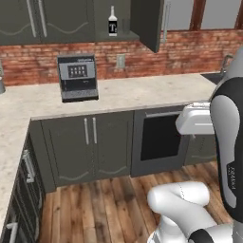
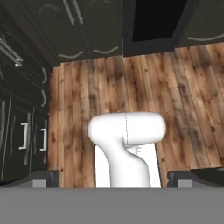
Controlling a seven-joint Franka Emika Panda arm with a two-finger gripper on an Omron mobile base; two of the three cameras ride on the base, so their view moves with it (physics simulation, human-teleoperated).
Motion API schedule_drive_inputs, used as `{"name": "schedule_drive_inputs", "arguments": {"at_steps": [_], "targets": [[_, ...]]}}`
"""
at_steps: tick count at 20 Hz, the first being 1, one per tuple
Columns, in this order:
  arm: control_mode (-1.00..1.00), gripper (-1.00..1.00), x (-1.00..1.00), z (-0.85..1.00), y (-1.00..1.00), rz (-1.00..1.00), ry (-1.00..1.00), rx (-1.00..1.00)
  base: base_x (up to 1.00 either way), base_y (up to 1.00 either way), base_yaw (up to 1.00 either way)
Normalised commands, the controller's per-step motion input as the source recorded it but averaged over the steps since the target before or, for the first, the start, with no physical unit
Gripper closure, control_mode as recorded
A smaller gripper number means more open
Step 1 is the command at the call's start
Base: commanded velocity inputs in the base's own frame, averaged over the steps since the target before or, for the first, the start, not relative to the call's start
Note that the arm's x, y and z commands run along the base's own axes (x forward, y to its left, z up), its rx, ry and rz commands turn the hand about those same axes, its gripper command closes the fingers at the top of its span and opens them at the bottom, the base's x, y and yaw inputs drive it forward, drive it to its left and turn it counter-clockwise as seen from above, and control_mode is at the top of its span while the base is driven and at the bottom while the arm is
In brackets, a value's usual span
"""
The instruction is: There is a bowl on the dining counter. Grab a lemon wedge from the fridge and place it in the bowl. Then get the liquor bottle and glass cup from the cabinet and place them next to the bowl.
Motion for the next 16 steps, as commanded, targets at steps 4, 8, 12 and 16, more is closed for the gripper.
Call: {"name": "schedule_drive_inputs", "arguments": {"at_steps": [4,8,12,16], "targets": [[1.0,-1.0,0.0,0.0,0.0,0.0,0.0,0.0,1.0,0.0,0.0],[1.0,-1.0,0.0,0.0,0.0,0.0,0.0,0.0,1.0,0.0,0.0],[1.0,-1.0,0.0,0.0,0.0,0.0,0.0,0.0,1.0,0.0,0.0],[1.0,-1.0,0.0,0.0,0.0,0.0,0.0,0.0,1.0,0.0,0.0]]}}
